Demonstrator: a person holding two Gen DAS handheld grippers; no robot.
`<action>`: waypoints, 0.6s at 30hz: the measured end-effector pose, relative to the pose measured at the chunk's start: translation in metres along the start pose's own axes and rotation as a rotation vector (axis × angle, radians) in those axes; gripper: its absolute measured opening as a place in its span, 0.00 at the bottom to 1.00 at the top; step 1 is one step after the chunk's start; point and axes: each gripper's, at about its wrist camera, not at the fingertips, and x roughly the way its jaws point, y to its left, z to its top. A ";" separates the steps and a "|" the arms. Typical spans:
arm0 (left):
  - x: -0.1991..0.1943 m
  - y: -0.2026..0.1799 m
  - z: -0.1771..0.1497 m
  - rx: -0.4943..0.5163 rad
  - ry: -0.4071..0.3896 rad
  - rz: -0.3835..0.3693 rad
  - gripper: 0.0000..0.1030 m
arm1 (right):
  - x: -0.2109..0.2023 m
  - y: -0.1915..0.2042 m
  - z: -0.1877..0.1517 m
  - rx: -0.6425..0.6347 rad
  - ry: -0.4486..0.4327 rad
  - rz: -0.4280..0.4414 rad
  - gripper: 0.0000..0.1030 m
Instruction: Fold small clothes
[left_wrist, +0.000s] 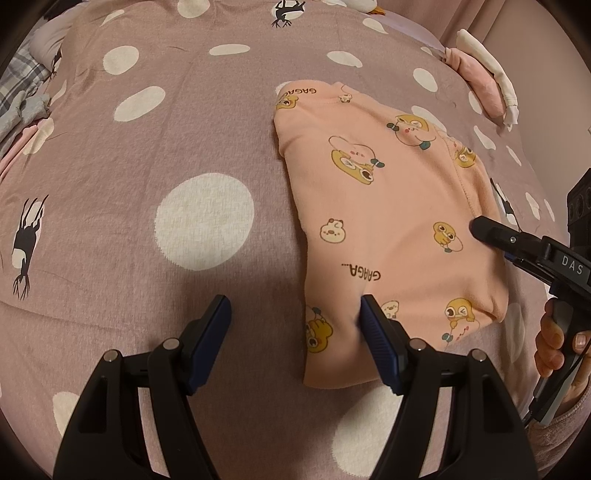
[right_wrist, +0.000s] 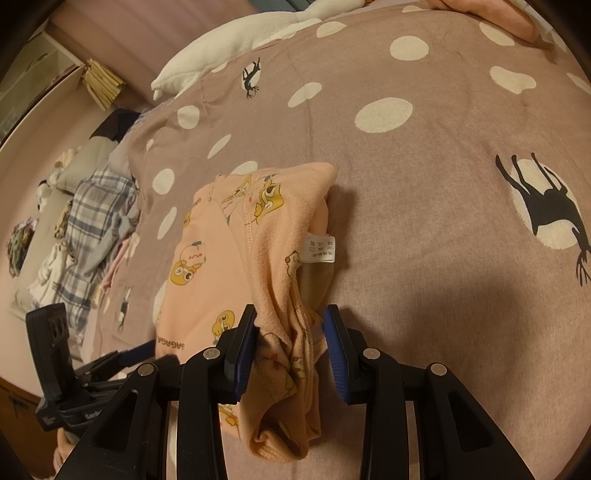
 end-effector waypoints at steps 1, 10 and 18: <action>0.001 0.000 0.000 0.000 0.001 0.001 0.70 | 0.000 0.000 0.000 0.000 0.000 0.000 0.34; -0.004 0.002 -0.003 -0.003 0.009 0.006 0.70 | -0.002 -0.001 -0.001 0.003 -0.001 0.000 0.34; -0.013 0.009 -0.008 -0.021 0.016 0.011 0.71 | -0.008 -0.002 0.000 0.013 -0.008 0.004 0.35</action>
